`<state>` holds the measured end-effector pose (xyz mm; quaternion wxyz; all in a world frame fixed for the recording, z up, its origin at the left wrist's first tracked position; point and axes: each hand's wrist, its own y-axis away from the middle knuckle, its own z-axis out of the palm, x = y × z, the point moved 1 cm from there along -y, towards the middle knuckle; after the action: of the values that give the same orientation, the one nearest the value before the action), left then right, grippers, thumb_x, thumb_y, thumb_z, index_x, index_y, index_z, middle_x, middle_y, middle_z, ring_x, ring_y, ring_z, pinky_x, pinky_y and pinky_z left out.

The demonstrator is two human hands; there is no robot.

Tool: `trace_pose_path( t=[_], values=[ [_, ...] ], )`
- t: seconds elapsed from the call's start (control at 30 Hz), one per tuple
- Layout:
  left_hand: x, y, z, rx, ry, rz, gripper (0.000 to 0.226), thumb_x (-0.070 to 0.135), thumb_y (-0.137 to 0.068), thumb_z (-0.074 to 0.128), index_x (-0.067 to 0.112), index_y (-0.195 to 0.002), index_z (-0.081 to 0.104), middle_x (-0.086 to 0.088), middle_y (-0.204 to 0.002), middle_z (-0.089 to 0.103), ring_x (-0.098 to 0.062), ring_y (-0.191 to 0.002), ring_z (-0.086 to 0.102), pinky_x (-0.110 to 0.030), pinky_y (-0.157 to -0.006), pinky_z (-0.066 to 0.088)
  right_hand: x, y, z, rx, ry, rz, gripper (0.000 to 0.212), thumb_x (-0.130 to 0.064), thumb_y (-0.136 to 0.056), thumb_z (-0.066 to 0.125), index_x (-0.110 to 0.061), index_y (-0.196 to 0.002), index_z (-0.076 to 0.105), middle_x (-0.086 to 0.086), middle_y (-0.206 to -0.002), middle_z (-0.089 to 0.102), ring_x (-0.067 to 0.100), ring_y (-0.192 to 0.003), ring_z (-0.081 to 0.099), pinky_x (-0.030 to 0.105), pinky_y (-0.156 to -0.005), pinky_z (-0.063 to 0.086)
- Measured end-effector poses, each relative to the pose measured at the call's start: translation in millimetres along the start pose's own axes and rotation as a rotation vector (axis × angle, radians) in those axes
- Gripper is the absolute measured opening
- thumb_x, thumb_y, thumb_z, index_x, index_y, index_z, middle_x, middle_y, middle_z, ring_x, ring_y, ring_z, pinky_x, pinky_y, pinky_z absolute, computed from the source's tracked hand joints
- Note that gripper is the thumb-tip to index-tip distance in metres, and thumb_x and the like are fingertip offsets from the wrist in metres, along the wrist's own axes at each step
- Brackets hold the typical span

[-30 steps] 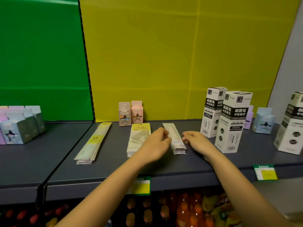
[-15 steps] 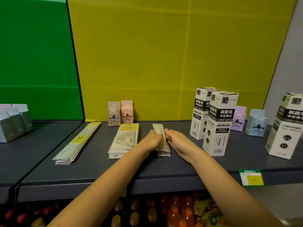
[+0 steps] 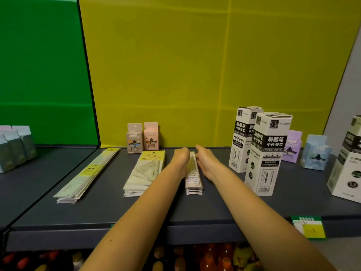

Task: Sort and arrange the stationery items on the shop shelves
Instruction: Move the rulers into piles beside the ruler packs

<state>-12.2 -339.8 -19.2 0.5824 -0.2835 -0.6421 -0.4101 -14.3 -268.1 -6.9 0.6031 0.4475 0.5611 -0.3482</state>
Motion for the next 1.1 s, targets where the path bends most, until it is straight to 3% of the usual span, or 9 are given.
trace_pose_path(
  t=[0.17,0.23,0.3,0.37,0.67,0.73,0.8,0.97,1.1],
  values=[
    [-0.5,-2.9,-1.2,0.008,0.033,-0.009,0.050,0.018,-0.091,0.031,0.004,-0.139,0.033,-0.020,-0.137,0.047,-0.034,-0.121,0.049,-0.046,-0.104,0.040,-3.5,4.1,-4.9,-0.074,-0.111,0.012,0.050,-0.028,-0.101,0.027,-0.008,-0.146,0.018,0.017,-0.148,0.034,0.025,-0.136,0.035,0.032,-0.107,0.031],
    [-0.6,4.6,-3.6,-0.006,0.058,-0.010,0.048,0.018,-0.092,0.031,0.003,-0.136,0.037,-0.020,-0.134,0.050,-0.032,-0.118,0.051,-0.040,-0.099,0.042,0.6,8.2,-9.2,-0.126,-0.167,0.029,0.052,-0.030,-0.101,0.027,-0.004,-0.145,0.018,0.016,-0.136,0.051,0.023,-0.130,0.043,0.031,-0.106,0.031],
    [-3.7,10.2,-4.9,-0.040,0.091,-0.013,0.043,0.019,-0.093,0.032,0.002,-0.131,0.044,-0.022,-0.128,0.054,-0.031,-0.106,0.055,-0.035,-0.086,0.045,4.8,13.3,-11.3,-0.145,-0.203,0.019,0.046,-0.032,-0.101,0.025,-0.002,-0.135,0.035,0.004,-0.070,0.074,0.017,-0.100,0.057,0.030,-0.094,0.039],
    [-8.5,11.8,-5.8,-0.077,0.134,-0.022,0.043,0.022,-0.094,0.033,0.003,-0.130,0.045,-0.021,-0.123,0.058,-0.030,-0.098,0.057,-0.034,-0.077,0.047,7.9,20.2,-10.5,-0.106,-0.197,0.030,0.034,-0.033,-0.101,0.024,-0.011,-0.106,0.049,-0.002,-0.030,0.052,0.014,-0.072,0.053,0.026,-0.075,0.044],
    [-8.2,30.9,-11.7,-0.158,0.113,-0.034,0.039,0.023,-0.096,0.034,0.000,-0.125,0.046,-0.015,-0.104,0.061,-0.025,-0.086,0.060,-0.031,-0.068,0.048,11.1,28.5,-1.4,-0.102,-0.086,0.001,0.050,-0.042,-0.098,0.030,-0.013,-0.138,0.033,0.016,-0.123,0.054,0.031,-0.119,0.052,0.039,-0.096,0.043],
    [-1.9,36.5,-18.9,-0.138,-0.010,0.028,0.040,0.021,-0.094,0.038,0.001,-0.129,0.044,-0.019,-0.122,0.057,-0.030,-0.109,0.056,-0.036,-0.087,0.047,9.9,27.0,0.9,-0.081,0.061,-0.063,0.053,-0.045,-0.094,0.035,-0.013,-0.137,0.037,0.012,-0.140,0.046,0.029,-0.126,0.047,0.039,-0.106,0.037],
    [7.7,37.9,-33.3,-0.083,-0.107,0.147,0.046,0.015,-0.093,0.042,0.000,-0.136,0.035,-0.026,-0.138,0.044,-0.036,-0.125,0.046,-0.044,-0.102,0.040,2.0,32.5,2.9,-0.043,0.189,-0.168,0.049,-0.032,-0.097,0.037,-0.010,-0.140,0.034,0.005,-0.144,0.039,0.024,-0.133,0.038,0.027,-0.104,0.028],
    [38.0,54.0,-102.6,0.009,-0.150,0.434,0.024,0.003,-0.094,0.036,0.003,-0.115,0.046,-0.003,-0.083,0.060,-0.011,-0.065,0.051,-0.021,-0.057,0.039,-19.8,47.5,27.7,-0.015,0.308,-0.359,0.034,-0.019,-0.096,0.043,-0.012,-0.129,0.048,0.004,-0.135,0.049,0.018,-0.124,0.045,0.026,-0.095,0.034],
    [45.7,56.1,-178.2,0.154,-0.268,0.507,0.020,-0.003,-0.091,0.035,0.008,-0.091,0.052,-0.002,-0.072,0.057,-0.011,-0.062,0.049,-0.011,-0.051,0.042,-28.5,56.2,71.0,-0.081,0.312,-0.387,0.033,-0.014,-0.095,0.043,-0.009,-0.127,0.049,0.007,-0.132,0.053,0.017,-0.117,0.049,0.030,-0.100,0.038]
  ],
)
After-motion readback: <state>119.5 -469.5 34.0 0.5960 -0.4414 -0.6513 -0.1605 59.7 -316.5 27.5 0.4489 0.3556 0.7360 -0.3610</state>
